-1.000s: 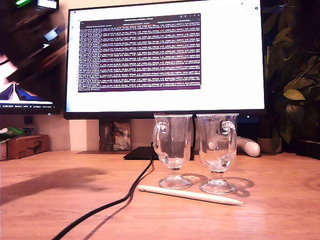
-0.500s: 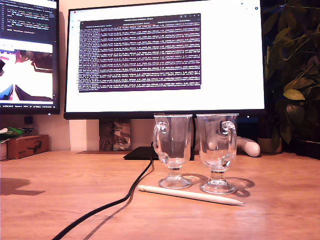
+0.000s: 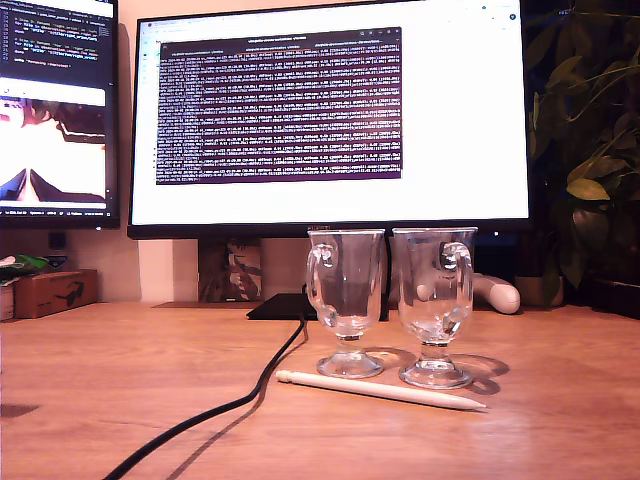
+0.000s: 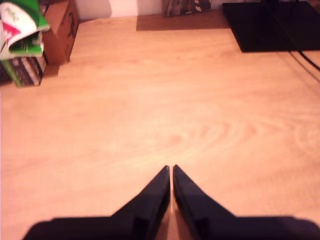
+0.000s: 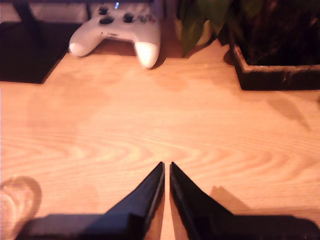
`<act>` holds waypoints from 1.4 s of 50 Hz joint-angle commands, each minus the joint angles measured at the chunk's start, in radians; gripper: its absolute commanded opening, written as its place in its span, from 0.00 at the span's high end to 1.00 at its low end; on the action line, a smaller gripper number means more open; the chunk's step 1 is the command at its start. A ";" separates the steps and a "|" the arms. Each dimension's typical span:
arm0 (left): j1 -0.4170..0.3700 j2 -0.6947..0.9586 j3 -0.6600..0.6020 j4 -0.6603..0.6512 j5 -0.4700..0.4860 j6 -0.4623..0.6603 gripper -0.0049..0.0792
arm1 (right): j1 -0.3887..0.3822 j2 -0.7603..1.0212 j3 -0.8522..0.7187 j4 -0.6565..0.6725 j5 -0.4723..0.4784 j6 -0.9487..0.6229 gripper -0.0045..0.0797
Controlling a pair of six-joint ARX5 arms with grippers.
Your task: Pick the small glass cups in front of you with each of your hands, and place them behind the white pen
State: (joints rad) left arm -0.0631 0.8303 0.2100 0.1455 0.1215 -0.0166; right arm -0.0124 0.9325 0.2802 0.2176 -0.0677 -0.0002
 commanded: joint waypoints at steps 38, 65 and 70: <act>0.002 -0.204 -0.172 0.090 -0.014 -0.017 0.96 | -0.023 -0.352 -0.275 0.113 -0.039 0.018 0.96; 0.002 -0.523 -0.222 -0.011 -0.024 0.001 0.96 | -0.023 -0.712 -0.275 -0.054 -0.072 -0.002 0.96; 0.002 -0.584 -0.225 -0.050 -0.033 0.010 0.96 | -0.023 -0.792 -0.275 -0.111 -0.072 -0.002 0.96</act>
State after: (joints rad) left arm -0.0631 0.2684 0.0105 0.0994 0.0948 -0.0177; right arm -0.0322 0.1623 0.0174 0.1204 -0.1402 -0.0010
